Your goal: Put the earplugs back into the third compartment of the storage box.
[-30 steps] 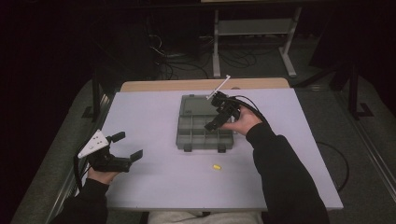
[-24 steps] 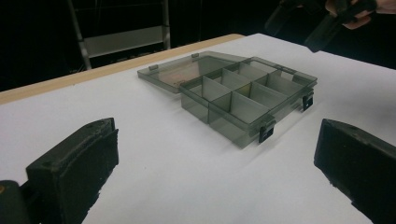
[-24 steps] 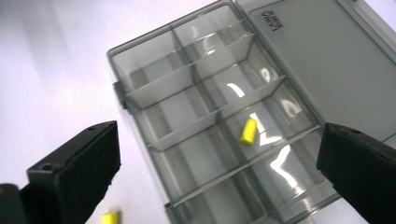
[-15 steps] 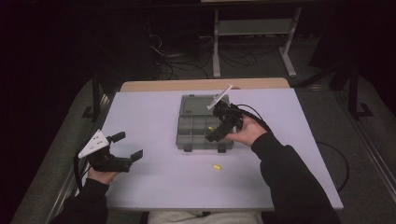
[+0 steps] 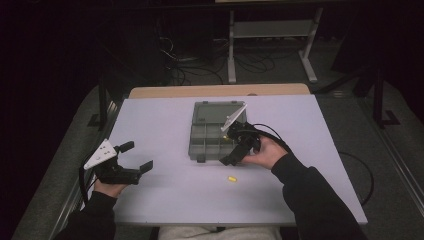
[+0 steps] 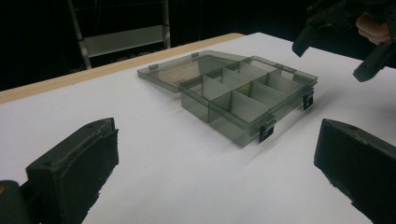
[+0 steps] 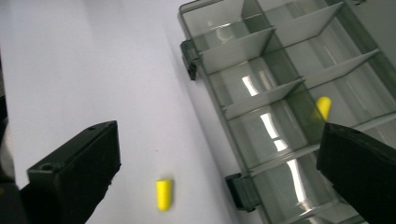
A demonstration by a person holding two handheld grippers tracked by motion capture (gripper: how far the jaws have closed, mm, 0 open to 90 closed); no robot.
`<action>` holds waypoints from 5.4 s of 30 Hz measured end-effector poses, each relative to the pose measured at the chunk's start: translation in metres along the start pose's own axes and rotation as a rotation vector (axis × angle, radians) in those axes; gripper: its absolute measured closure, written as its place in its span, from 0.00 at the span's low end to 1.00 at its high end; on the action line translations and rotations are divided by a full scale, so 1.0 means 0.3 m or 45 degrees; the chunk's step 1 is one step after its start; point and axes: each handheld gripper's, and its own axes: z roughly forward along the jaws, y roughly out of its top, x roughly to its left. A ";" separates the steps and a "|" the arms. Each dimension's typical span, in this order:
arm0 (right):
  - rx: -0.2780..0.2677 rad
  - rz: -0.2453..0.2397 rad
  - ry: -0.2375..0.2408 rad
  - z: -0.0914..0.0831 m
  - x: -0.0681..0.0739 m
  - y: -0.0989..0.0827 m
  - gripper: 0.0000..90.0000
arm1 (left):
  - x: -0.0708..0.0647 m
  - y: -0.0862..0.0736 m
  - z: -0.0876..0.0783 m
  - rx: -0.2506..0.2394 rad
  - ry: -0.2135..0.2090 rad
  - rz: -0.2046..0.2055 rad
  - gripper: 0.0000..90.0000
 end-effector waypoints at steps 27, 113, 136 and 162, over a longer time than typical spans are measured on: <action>0.117 -0.071 0.074 0.092 0.111 -0.110 0.00 | -0.001 0.000 0.000 0.003 0.001 0.004 0.00; 0.074 -0.092 -0.001 -0.024 0.064 -0.037 0.87 | -0.002 0.000 0.002 0.004 -0.006 0.004 0.00; 0.074 -0.026 -0.055 -0.058 -0.065 0.091 0.87 | 0.000 0.000 0.001 0.004 -0.007 0.002 0.00; 0.084 0.092 -0.112 -0.008 -0.234 0.152 0.87 | 0.001 0.000 -0.001 -0.006 -0.009 -0.005 0.00</action>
